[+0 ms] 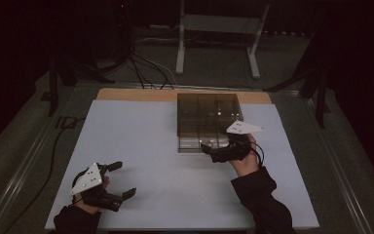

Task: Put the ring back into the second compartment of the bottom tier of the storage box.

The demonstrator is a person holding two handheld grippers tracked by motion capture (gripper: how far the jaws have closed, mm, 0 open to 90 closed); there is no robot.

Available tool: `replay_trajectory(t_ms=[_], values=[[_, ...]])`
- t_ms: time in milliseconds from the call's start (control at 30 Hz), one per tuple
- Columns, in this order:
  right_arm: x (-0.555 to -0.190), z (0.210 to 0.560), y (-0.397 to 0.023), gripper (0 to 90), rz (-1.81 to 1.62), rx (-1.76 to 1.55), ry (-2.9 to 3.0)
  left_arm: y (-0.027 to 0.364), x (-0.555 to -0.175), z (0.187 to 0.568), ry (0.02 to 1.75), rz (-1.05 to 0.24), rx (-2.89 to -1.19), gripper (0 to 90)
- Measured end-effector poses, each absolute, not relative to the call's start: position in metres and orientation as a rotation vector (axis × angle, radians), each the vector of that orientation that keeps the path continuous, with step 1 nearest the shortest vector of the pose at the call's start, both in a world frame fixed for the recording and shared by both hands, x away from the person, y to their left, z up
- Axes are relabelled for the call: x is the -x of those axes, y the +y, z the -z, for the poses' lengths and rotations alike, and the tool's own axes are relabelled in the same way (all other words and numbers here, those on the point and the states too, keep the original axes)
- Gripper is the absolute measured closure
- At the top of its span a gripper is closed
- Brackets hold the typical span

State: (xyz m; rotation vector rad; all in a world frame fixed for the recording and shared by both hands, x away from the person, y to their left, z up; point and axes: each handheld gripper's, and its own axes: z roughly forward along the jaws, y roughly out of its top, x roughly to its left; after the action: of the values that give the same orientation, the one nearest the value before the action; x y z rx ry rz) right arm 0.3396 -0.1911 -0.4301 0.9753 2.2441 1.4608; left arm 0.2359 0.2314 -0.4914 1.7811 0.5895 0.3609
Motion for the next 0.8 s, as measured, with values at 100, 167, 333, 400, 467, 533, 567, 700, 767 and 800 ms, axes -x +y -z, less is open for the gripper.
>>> replay_trajectory(t_ms=[100,167,333,400,467,533,567,700,767,800], values=[[-0.336,0.433,-0.197,0.0,-1.477,-0.971,2.237,0.231,-0.236,0.491,0.587,-0.359,-1.780,0.5],[-0.333,0.437,-0.202,0.0,-1.482,-0.976,2.236,0.231,-0.237,0.491,0.585,-0.358,-1.782,0.5],[-0.325,0.450,-0.212,0.0,-1.488,-0.989,2.227,0.231,-0.238,0.492,0.589,-0.350,-1.782,0.5],[-0.322,0.455,-0.217,0.0,-1.508,-0.972,2.237,0.231,-0.238,0.492,0.587,-0.351,-1.782,0.5],[-0.318,0.459,-0.222,0.0,-1.512,-0.975,2.241,0.230,-0.238,0.491,0.588,-0.351,-1.782,0.5],[-0.314,0.462,-0.227,0.0,-1.514,-0.975,2.224,0.230,-0.238,0.491,0.588,-0.349,-1.782,0.5],[-0.312,0.463,-0.229,0.0,-1.509,-0.980,2.220,0.230,-0.239,0.491,0.590,-0.350,-1.783,0.4],[-0.305,0.466,-0.239,0.0,-1.501,-0.981,2.191,0.229,-0.239,0.492,0.589,-0.349,-1.787,0.5],[-0.302,0.467,-0.245,0.0,-1.500,-0.987,2.179,0.229,-0.238,0.492,0.589,-0.348,-1.788,0.5],[-0.301,0.468,-0.248,0.0,-1.506,-0.994,2.179,0.229,-0.239,0.492,0.590,-0.348,-1.789,0.5]])
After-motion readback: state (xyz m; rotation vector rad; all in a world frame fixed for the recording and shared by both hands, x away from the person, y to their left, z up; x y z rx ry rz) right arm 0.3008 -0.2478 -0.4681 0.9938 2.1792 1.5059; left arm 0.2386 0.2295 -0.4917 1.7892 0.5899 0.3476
